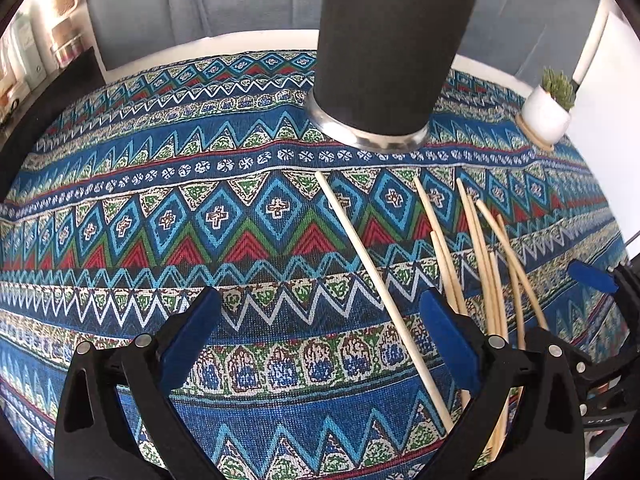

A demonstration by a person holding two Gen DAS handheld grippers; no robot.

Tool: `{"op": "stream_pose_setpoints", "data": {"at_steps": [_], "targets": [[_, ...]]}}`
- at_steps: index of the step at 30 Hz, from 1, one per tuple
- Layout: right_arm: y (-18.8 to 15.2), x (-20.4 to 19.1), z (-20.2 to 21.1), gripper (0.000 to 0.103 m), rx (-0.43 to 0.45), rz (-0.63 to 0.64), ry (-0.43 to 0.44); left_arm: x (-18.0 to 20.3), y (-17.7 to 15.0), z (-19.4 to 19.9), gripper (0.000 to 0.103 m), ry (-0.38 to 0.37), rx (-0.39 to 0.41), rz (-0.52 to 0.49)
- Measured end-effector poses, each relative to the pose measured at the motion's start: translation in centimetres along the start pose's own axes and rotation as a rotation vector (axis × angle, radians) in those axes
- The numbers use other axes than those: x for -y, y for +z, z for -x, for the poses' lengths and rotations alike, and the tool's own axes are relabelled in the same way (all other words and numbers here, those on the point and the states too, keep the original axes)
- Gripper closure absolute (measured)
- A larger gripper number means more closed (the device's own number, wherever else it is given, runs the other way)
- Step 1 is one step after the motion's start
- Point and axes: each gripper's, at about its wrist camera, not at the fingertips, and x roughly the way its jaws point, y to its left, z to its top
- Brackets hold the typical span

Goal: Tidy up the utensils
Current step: 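Close the left tool on a wooden stick while the right tool grasps another, then lift the left tool's stick toward the black holder while the right tool lifts its stick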

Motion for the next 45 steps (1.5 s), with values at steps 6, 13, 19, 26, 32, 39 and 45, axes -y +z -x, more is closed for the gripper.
{"op": "stream_pose_setpoints", "data": {"at_steps": [6, 13, 19, 26, 32, 39, 45], "targets": [[-0.4, 0.1, -0.4, 0.007, 0.017, -0.023, 0.024, 0.9, -0.4, 0.3, 0.004, 0.042, -0.017, -0.023], [0.0, -0.1, -0.7, 0.006, -0.011, -0.016, 0.032, 0.9, -0.3, 0.2, 0.004, 0.050, 0.000, -0.009], [0.6, -0.5, -0.2, 0.070, 0.001, -0.047, 0.014, 0.7, -0.7, 0.6, 0.017, 0.045, 0.025, -0.008], [0.9, 0.5, 0.2, 0.099, -0.019, -0.039, -0.049, -2.1, -1.0, 2.3, 0.096, 0.018, -0.032, -0.027], [0.5, 1.8, 1.3, 0.099, 0.012, -0.070, -0.012, -5.6, -1.3, 3.1, 0.098, 0.010, -0.065, 0.043], [1.9, 2.6, 4.9, 0.099, 0.086, -0.081, 0.017, -6.8, -0.5, 4.9, 0.098, 0.010, -0.047, 0.065], [3.9, 1.6, 8.3, 0.099, 0.195, -0.032, -0.031, -5.8, 1.9, 7.4, 0.098, -0.001, -0.002, 0.049]]}}
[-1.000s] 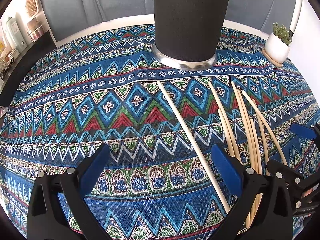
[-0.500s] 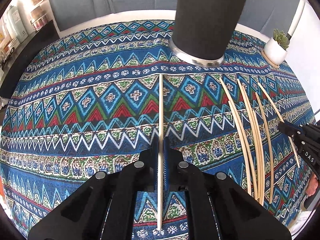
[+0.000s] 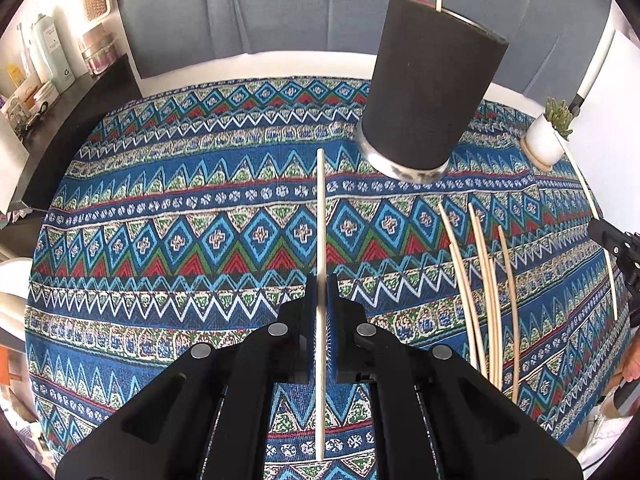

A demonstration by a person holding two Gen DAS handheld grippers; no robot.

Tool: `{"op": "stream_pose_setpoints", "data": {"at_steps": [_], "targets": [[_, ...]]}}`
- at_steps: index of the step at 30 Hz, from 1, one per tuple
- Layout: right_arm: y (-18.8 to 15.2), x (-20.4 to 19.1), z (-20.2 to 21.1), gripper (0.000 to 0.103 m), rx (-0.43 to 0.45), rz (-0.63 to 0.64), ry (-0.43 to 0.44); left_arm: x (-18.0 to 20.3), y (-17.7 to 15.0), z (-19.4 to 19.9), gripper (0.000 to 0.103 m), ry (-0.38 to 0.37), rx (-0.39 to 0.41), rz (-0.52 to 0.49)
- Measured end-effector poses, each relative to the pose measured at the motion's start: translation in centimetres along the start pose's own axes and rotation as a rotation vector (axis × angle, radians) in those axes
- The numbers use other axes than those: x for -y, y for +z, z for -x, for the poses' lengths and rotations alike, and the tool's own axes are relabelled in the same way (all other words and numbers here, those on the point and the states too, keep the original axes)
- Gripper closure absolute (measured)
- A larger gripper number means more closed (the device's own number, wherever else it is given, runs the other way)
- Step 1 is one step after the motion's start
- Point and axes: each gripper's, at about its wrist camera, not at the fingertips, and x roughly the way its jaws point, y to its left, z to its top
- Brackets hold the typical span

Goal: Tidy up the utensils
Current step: 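Lift the left tool's stick toward the black holder while the right tool lifts its stick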

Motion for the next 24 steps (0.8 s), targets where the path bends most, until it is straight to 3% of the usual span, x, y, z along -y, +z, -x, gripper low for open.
{"op": "stream_pose_setpoints", "data": {"at_steps": [13, 21, 24], "targets": [[6.2, -0.1, 6.0, 0.098, 0.219, 0.014, 0.027, 1.8, 6.6, 8.9, 0.098, -0.075, 0.182, -0.017], [10.5, -1.0, 8.1, 0.099, 0.337, 0.043, 0.053, 2.8, 10.8, 11.4, 0.098, -0.139, 0.266, -0.026], [11.8, -1.3, 8.3, 0.099, 0.386, 0.057, 0.075, 3.2, 12.2, 11.5, 0.098, -0.079, 0.306, -0.047]]}}
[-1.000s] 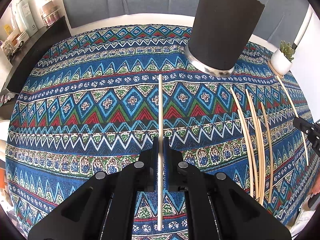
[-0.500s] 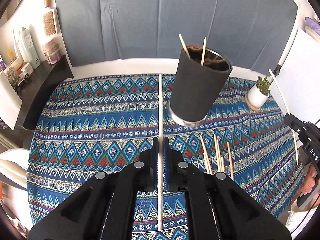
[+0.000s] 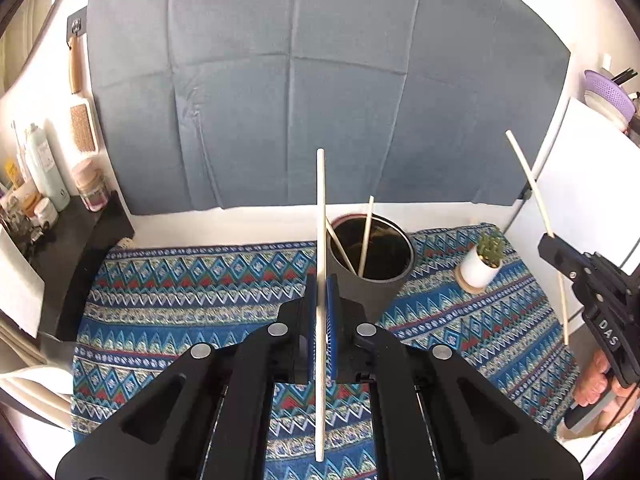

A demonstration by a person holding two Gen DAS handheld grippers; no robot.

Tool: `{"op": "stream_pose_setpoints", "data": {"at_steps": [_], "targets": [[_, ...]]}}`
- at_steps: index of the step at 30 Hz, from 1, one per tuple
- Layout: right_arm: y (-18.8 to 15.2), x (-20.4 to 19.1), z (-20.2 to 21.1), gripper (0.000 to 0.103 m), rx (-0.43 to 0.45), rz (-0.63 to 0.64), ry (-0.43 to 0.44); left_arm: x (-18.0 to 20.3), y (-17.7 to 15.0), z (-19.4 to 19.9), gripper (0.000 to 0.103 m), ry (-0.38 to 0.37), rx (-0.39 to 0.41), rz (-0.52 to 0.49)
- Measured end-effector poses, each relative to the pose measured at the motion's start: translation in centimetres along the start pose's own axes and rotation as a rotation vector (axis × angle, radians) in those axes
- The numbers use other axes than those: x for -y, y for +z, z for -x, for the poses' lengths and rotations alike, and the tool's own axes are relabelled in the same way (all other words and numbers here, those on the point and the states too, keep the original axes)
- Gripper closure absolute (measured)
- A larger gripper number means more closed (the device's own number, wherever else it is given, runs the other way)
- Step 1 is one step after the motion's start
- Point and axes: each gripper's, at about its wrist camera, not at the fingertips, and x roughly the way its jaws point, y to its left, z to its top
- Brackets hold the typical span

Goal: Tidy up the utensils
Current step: 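Lower the left tool's stick into the holder while the right tool lowers its stick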

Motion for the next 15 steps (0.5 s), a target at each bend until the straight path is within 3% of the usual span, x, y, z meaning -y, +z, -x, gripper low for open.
{"op": "stream_pose_setpoints", "data": {"at_steps": [5, 11, 15], "targets": [[1.4, -0.5, -0.5, 0.098, 0.095, 0.023, 0.025, 0.6, 1.7, -0.8, 0.098, -0.081, 0.040, -0.026], [2.2, -0.4, -1.0, 0.098, 0.260, -0.016, 0.203, 1.0, 3.6, -0.9, 0.098, -0.168, 0.187, -0.008], [2.9, -0.4, -3.4, 0.098, 0.247, -0.040, 0.238, 1.2, 4.3, -1.8, 0.098, -0.212, 0.254, -0.013]]}}
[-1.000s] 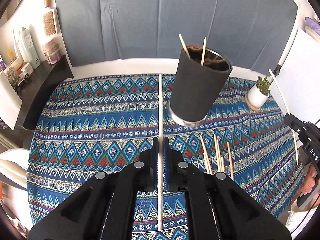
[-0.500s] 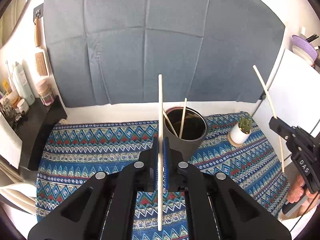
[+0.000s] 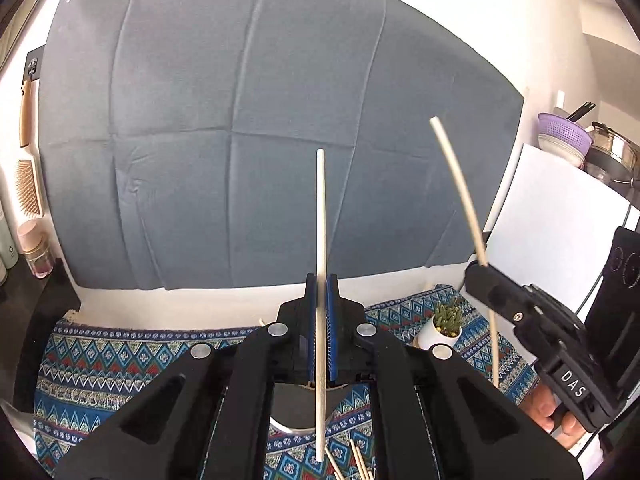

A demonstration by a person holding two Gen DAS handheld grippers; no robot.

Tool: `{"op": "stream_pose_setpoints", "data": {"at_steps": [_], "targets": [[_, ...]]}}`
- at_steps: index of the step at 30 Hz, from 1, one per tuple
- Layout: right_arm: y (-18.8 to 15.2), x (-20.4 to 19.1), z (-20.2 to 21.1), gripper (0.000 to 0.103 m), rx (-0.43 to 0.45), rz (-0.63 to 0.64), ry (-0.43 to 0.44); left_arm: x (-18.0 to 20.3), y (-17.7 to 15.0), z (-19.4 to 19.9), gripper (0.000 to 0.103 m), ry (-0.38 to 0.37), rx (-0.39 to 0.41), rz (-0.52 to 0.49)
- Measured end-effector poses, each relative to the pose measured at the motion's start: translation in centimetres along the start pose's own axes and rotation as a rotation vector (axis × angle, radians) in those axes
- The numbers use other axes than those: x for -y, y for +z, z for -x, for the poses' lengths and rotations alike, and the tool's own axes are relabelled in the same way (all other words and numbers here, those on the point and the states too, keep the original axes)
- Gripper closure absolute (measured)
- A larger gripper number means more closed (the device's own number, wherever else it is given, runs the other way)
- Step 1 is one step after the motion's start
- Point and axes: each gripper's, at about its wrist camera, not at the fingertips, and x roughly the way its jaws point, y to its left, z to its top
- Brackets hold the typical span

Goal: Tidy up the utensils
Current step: 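Lower the left tool's stick into the holder while the right tool lowers its stick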

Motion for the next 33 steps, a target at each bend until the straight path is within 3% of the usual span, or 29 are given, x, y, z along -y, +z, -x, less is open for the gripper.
{"op": "stream_pose_setpoints", "data": {"at_steps": [5, 13, 17, 19, 22, 25, 33], "targets": [[-0.4, 0.7, -3.4, 0.098, -0.029, 0.018, 0.005, -0.5, -0.1, -1.7, 0.098, -0.072, 0.081, 0.004], [-2.0, 3.8, -7.6, 0.098, 0.045, -0.138, 0.064, -2.4, -1.0, -4.6, 0.098, -0.199, 0.224, 0.059], [-3.3, 5.4, -9.1, 0.098, 0.111, -0.209, 0.083, -2.9, -2.1, -6.1, 0.098, -0.191, 0.250, 0.077], [-4.0, 5.8, -9.8, 0.098, 0.133, -0.225, 0.070, -3.1, -2.8, -6.6, 0.098, -0.223, 0.272, 0.097], [-5.1, 6.4, -10.5, 0.098, 0.157, -0.236, 0.062, -2.5, -3.7, -7.4, 0.098, -0.185, 0.317, 0.039], [-6.1, 6.5, -10.8, 0.098, 0.170, -0.211, 0.033, -2.1, -4.8, -8.5, 0.098, -0.161, 0.337, -0.008], [-8.4, 7.0, -11.5, 0.098, 0.148, -0.176, 0.020, -3.1, -7.3, -9.6, 0.098, -0.186, 0.359, -0.006]]}}
